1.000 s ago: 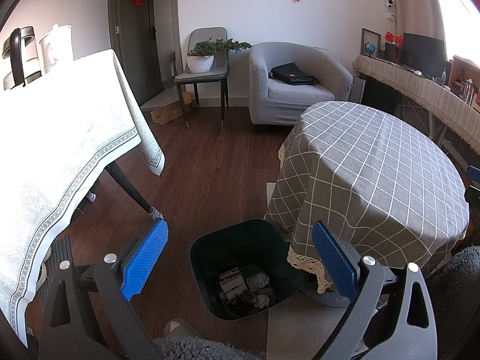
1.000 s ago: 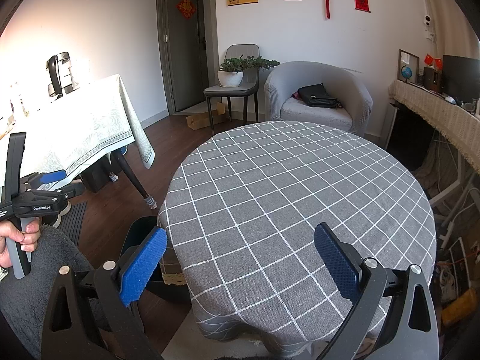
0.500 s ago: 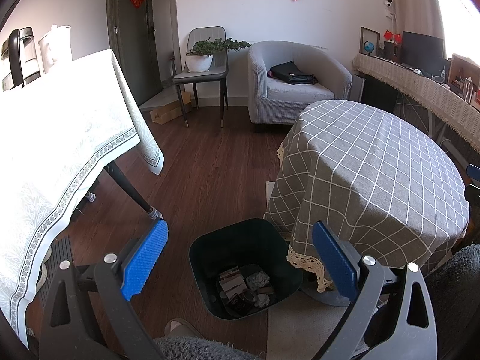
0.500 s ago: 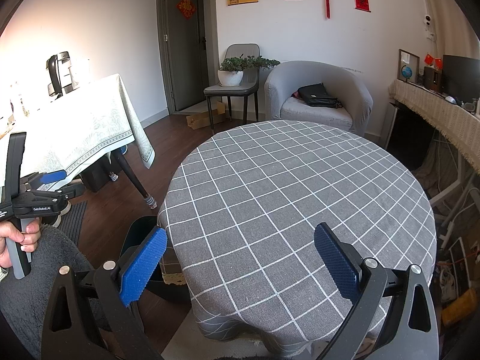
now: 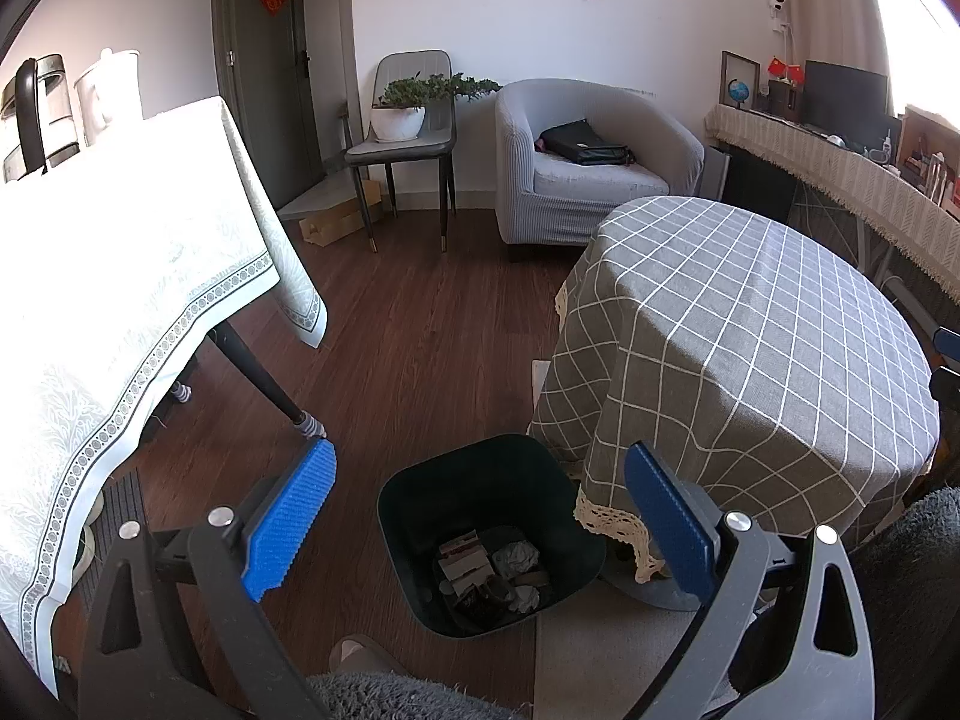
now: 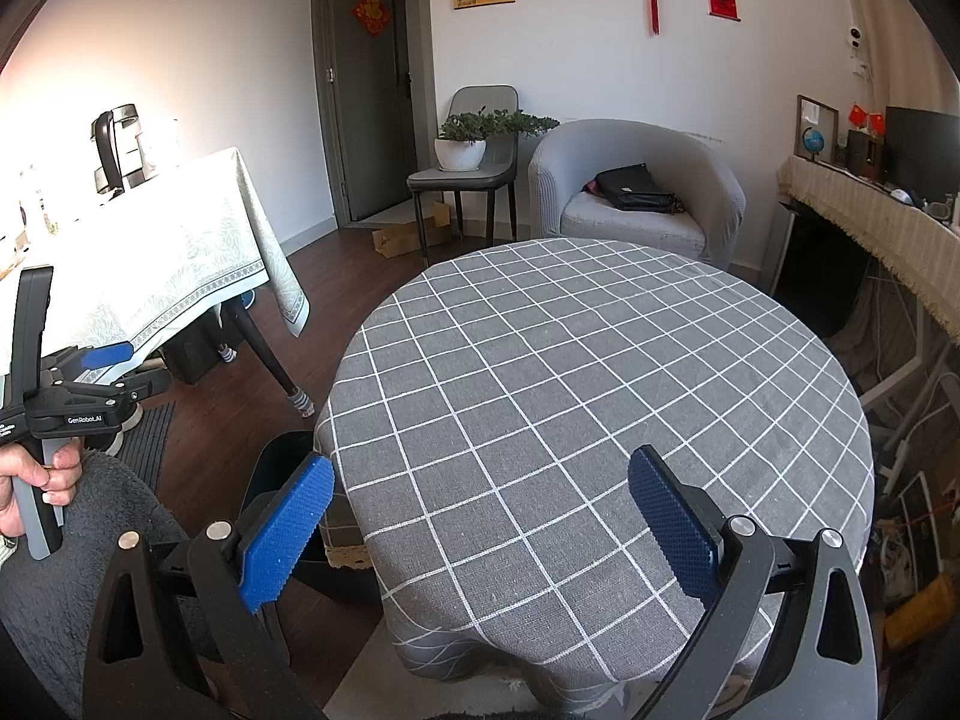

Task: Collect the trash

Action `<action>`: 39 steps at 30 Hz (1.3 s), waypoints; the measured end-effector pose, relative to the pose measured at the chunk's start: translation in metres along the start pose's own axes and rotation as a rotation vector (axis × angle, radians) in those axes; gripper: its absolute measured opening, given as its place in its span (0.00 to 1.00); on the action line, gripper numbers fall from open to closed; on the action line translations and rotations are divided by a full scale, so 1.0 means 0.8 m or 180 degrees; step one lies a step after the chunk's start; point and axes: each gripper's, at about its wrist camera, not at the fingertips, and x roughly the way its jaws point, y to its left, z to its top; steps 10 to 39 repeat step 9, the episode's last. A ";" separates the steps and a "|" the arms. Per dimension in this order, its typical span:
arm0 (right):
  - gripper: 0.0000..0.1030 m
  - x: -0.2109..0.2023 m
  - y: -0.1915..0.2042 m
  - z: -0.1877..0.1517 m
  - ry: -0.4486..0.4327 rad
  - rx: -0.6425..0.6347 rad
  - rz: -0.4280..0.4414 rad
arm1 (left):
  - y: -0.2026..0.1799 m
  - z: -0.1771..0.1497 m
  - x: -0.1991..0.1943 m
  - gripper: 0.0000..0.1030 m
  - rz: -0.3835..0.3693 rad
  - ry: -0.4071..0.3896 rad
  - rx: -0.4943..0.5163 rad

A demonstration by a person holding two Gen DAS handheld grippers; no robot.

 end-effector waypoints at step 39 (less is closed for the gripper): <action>0.97 -0.002 -0.002 -0.001 0.0002 0.0002 -0.0004 | 0.001 0.001 0.003 0.96 0.0036 0.0033 -0.0008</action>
